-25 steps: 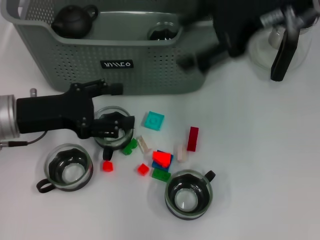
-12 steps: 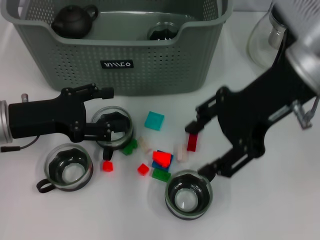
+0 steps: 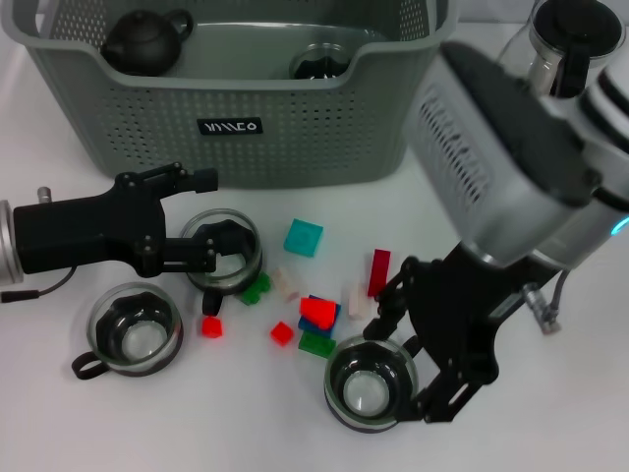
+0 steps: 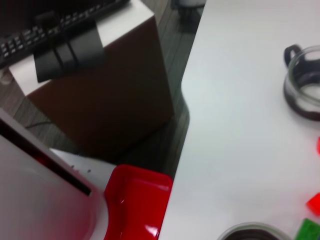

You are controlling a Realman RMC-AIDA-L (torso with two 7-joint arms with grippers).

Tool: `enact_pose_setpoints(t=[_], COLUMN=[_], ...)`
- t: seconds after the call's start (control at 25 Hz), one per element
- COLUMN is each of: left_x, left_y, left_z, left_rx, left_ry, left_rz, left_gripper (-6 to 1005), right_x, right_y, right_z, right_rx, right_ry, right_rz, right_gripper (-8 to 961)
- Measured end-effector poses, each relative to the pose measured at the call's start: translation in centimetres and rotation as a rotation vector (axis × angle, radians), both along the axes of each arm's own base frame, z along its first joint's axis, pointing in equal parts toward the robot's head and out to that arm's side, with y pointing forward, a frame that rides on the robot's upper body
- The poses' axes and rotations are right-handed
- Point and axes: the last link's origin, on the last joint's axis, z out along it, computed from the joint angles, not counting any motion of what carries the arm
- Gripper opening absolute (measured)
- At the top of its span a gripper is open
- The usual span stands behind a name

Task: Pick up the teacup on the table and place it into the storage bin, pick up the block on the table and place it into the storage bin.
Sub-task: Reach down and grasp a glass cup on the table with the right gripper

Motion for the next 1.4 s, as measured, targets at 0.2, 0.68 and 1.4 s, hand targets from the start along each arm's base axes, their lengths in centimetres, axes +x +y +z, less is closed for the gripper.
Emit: enact_pose_setpoints(t=[0.2, 0.68, 1.4], left_x=[-0.1, -0.2, -0.3], left_y=[-0.1, 0.1, -0.1], left_z=[0.0, -0.1, -0.4], left_rx=[0.005, 0.015, 0.022], left_ry=[-0.001, 0.005, 0.008], left_rz=[0.006, 0.015, 0.016], left_gripper=[933, 933, 933], right_x=[0.0, 0.1, 1.6], right_y=[-0.6, -1.1, -2.5], right_z=[-1.0, -2.7, -5.7], right_rx=[-0.003, 0.016, 0.011], right_ry=[-0.059, -0.096, -0.176], right_rz=[0.010, 0.056, 0.167], right_gripper=[815, 843, 942])
